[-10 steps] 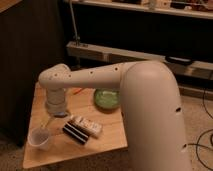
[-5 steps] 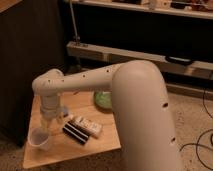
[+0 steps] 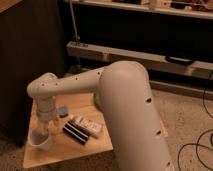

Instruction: Pick up the ceramic cup

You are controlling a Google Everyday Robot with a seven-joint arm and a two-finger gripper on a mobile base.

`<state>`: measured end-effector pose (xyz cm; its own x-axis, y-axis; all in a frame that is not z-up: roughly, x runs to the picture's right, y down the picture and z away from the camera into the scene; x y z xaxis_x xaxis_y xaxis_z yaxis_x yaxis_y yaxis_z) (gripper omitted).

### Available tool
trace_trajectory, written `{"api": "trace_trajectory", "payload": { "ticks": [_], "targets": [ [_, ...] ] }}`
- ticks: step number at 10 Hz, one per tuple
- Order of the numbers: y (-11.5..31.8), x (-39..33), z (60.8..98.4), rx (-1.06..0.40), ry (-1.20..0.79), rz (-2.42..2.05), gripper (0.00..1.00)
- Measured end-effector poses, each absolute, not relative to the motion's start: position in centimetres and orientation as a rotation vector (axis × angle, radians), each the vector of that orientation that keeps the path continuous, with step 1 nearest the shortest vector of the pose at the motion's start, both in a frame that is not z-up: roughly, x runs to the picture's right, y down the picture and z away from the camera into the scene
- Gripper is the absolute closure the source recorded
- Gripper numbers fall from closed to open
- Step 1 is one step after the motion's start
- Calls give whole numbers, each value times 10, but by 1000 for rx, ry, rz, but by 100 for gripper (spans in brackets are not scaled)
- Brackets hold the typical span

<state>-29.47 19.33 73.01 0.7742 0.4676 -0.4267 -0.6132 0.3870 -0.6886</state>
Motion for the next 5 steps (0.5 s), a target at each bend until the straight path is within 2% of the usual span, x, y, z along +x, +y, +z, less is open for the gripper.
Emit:
{"api": "trace_trajectory", "payload": {
  "ticks": [2, 5],
  "targets": [
    [209, -300, 740, -953, 200, 666, 62],
    [221, -292, 745, -986, 237, 637, 94]
  ]
}}
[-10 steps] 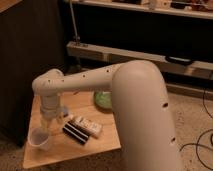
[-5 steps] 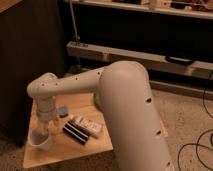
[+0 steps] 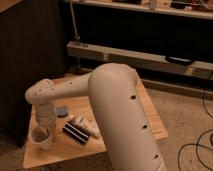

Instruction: Pick up the ceramic cup

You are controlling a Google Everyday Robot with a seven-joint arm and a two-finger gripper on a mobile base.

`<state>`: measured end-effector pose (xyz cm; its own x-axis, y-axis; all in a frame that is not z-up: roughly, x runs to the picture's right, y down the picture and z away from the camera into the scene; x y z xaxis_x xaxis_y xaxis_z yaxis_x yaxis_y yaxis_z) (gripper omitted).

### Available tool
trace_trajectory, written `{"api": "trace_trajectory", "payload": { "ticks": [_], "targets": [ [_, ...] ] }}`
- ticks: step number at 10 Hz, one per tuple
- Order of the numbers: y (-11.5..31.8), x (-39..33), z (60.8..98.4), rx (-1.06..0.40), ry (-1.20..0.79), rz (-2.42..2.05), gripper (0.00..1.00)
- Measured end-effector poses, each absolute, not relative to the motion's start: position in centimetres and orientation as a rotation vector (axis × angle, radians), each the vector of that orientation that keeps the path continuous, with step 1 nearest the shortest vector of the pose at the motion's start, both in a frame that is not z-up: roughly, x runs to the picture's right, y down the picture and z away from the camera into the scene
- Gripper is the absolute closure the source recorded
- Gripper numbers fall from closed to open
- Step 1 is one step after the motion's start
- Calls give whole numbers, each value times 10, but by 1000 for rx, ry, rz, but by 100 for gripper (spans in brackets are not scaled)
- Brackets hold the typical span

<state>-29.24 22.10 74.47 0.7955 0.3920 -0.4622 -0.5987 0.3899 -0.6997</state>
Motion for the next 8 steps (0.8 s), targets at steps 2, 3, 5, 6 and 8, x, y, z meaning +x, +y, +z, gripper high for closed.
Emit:
{"api": "trace_trajectory", "payload": {
  "ticks": [2, 3, 5, 6, 8],
  "targets": [
    [210, -281, 723, -1017, 236, 634, 100],
    [200, -275, 709, -1029, 230, 638, 100],
    [174, -259, 670, -1053, 204, 645, 100],
    [166, -252, 656, -1064, 187, 646, 100],
    [155, -234, 629, -1113, 122, 597, 100]
  ]
}}
